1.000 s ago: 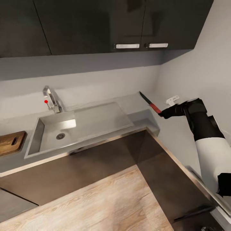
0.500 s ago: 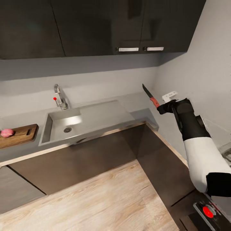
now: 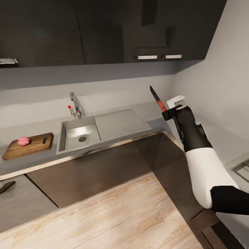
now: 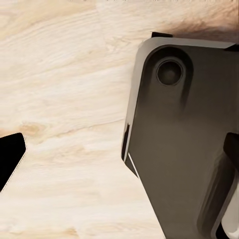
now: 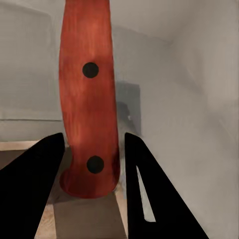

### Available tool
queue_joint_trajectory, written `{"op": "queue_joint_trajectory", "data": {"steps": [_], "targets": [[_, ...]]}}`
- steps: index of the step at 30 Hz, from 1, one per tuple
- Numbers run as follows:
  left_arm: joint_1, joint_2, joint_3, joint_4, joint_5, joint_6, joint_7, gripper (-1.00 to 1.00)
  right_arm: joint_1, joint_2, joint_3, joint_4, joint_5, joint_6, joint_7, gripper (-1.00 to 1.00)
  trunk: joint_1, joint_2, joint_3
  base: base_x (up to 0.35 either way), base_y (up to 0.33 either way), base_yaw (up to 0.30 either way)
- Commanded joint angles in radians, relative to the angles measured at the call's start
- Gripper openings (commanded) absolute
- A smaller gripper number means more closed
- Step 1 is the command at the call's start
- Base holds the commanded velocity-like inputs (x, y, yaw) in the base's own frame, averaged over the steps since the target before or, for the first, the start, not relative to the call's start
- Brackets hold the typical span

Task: In the kitchen, take the Vidalia onion out of the sink, dice it on the chopping board with the paring knife, put the diced onion into the bowl on the countertop, then place both the paring knife and the chopping board into the sink.

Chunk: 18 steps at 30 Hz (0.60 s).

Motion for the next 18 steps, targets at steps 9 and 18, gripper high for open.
{"op": "queue_joint_trajectory", "data": {"steps": [9,18], "targets": [[-0.002,0.0,-0.008,0.005,0.006,-0.006,0.001,1.0,-0.001,-0.003,0.003,0.01,0.007,0.004,0.008,-1.0,0.001,-0.002,0.0,-0.004,0.202,0.0],[-0.002,0.0,-0.008,0.004,0.006,-0.005,0.001,1.0,0.0,0.005,0.008,0.02,0.015,0.001,-0.032,-1.0,0.001,-0.002,0.0,0.0,0.023,0.0]]}}
